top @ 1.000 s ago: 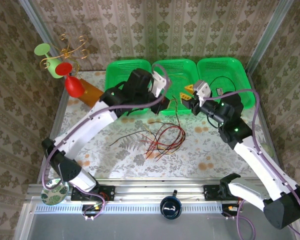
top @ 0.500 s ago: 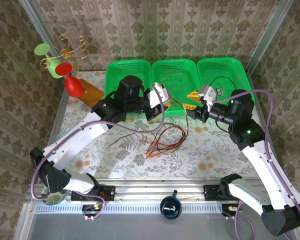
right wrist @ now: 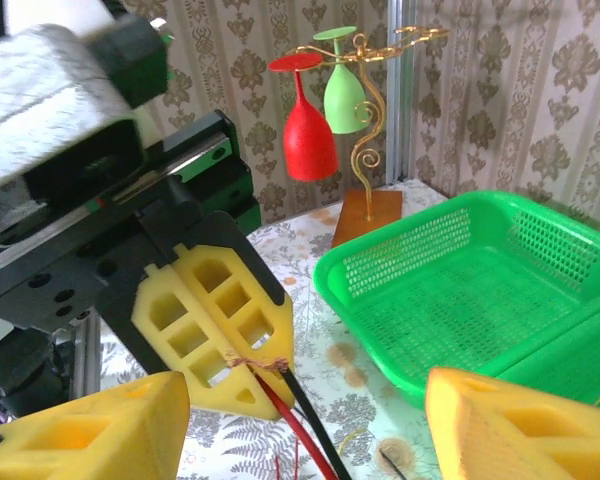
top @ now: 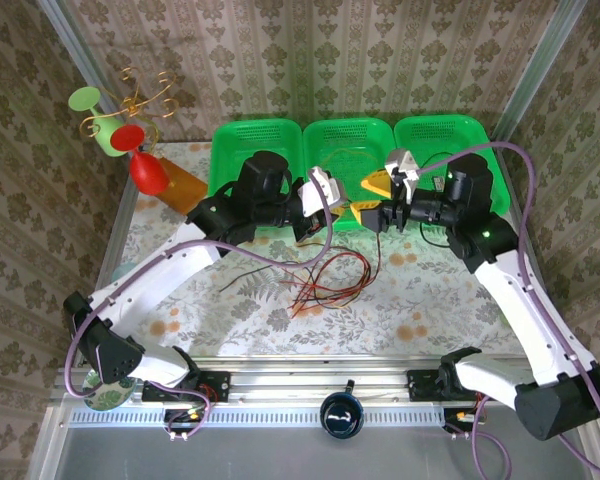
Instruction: Untangle the cables
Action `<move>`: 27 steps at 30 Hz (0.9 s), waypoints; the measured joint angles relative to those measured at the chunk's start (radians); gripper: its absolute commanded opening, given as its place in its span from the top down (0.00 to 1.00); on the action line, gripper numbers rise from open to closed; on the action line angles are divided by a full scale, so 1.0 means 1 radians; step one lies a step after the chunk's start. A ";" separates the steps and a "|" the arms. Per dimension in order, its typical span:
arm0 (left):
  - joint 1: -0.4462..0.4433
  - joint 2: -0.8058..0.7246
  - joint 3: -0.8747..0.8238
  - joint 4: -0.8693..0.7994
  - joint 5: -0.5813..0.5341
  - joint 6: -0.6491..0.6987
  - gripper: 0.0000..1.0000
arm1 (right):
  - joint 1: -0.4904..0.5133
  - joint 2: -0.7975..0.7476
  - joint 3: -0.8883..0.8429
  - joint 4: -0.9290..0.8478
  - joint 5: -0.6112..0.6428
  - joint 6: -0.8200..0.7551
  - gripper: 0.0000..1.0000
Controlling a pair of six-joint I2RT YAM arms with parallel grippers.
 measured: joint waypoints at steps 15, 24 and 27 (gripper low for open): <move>-0.006 0.001 0.006 0.001 0.010 -0.001 1.00 | 0.029 0.101 0.019 0.034 -0.035 0.037 0.62; -0.006 0.001 0.006 0.002 0.009 -0.001 1.00 | 0.029 0.118 0.029 0.037 -0.034 0.017 1.00; -0.006 0.000 0.006 0.002 0.005 -0.001 1.00 | 0.029 0.107 0.029 0.037 -0.006 0.006 1.00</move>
